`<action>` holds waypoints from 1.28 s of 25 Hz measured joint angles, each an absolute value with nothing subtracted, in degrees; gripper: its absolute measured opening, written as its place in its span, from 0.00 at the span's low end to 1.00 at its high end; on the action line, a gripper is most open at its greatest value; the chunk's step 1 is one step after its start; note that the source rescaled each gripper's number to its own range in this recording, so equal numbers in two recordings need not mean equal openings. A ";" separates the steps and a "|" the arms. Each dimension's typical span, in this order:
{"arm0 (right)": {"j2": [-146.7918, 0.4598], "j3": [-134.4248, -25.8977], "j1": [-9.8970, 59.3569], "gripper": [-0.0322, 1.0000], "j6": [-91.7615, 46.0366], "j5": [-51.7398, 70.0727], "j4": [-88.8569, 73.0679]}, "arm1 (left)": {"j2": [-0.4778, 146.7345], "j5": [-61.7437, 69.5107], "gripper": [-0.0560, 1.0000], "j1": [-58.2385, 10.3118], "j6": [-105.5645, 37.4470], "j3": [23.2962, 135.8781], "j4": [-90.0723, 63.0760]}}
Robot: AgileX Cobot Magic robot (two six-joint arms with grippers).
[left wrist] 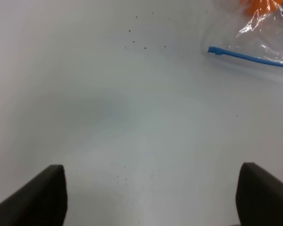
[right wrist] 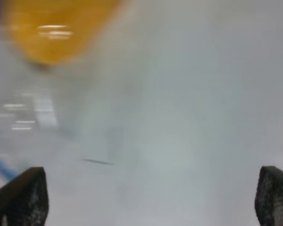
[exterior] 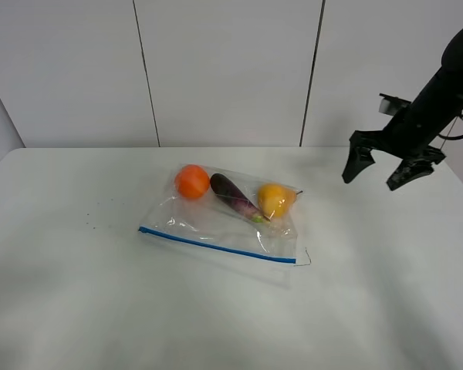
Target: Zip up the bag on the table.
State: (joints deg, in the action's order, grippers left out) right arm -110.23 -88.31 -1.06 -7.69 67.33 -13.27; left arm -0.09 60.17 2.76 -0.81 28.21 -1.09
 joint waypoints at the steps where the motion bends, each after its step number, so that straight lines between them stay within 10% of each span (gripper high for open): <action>1: -109.74 -88.31 -1.06 0.97 -6.50 68.45 -10.40 | -0.09 60.17 1.00 2.76 -0.81 28.21 -1.09; 12: -95.82 -74.44 -1.06 0.97 -3.30 69.26 -3.37 | -0.09 60.17 1.00 2.76 -0.83 28.21 -1.09; 23: -58.00 -38.04 -1.06 0.97 -4.34 63.31 -3.37 | -0.09 60.17 1.00 2.76 -0.87 28.21 -1.09; 32: -22.90 -28.71 -1.06 0.97 -4.34 59.08 -3.42 | -0.09 60.17 1.00 2.76 -0.87 28.21 -1.09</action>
